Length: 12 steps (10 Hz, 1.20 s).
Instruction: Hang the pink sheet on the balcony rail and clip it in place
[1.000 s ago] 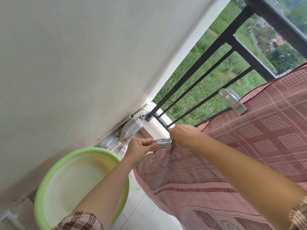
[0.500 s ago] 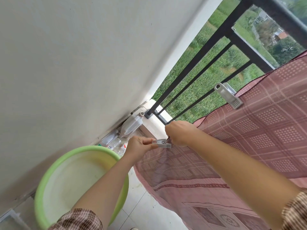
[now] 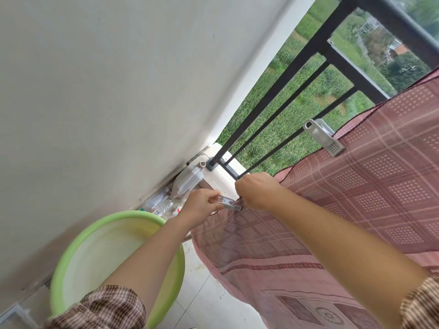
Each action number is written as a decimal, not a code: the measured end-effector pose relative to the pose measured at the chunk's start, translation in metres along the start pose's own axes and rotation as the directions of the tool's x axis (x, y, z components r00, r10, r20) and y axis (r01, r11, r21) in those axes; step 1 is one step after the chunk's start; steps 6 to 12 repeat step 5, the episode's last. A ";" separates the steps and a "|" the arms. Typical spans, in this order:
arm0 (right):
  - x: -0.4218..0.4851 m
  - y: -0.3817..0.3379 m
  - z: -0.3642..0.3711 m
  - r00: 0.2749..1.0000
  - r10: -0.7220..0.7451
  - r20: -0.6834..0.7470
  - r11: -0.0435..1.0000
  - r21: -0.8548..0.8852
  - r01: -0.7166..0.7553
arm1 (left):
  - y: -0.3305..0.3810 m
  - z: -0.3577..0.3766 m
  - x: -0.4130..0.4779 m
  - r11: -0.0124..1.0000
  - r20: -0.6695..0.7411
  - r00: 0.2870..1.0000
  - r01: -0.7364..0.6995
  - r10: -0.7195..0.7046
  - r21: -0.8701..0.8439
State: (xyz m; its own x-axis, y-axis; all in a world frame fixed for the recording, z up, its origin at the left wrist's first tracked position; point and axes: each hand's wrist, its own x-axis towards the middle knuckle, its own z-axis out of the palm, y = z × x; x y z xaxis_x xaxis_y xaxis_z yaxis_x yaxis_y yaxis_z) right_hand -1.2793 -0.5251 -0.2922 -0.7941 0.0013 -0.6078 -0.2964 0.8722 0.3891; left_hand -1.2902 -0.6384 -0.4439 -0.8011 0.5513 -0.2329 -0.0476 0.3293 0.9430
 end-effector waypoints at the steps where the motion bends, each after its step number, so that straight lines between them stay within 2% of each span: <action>1: 0.000 -0.002 -0.001 1.000 0.005 -0.004 1.000 -0.015 -0.005 | 0.003 0.003 -0.002 0.998 -0.005 0.998 0.055 -0.055 -0.042; 3: -0.007 -0.011 -0.005 0.993 0.009 -0.117 0.999 0.045 -0.004 | 0.009 0.003 -0.015 0.996 -0.040 0.997 0.070 -0.073 -0.057; 5: -0.027 -0.015 -0.007 0.953 0.005 -0.303 0.989 0.142 0.040 | 0.026 -0.015 -0.034 0.994 -0.165 0.980 0.108 -0.111 -0.031; 12: -0.027 -0.015 -0.007 0.953 0.005 -0.303 0.989 0.142 0.040 | 0.026 -0.015 -0.034 0.994 -0.165 0.980 0.108 -0.111 -0.031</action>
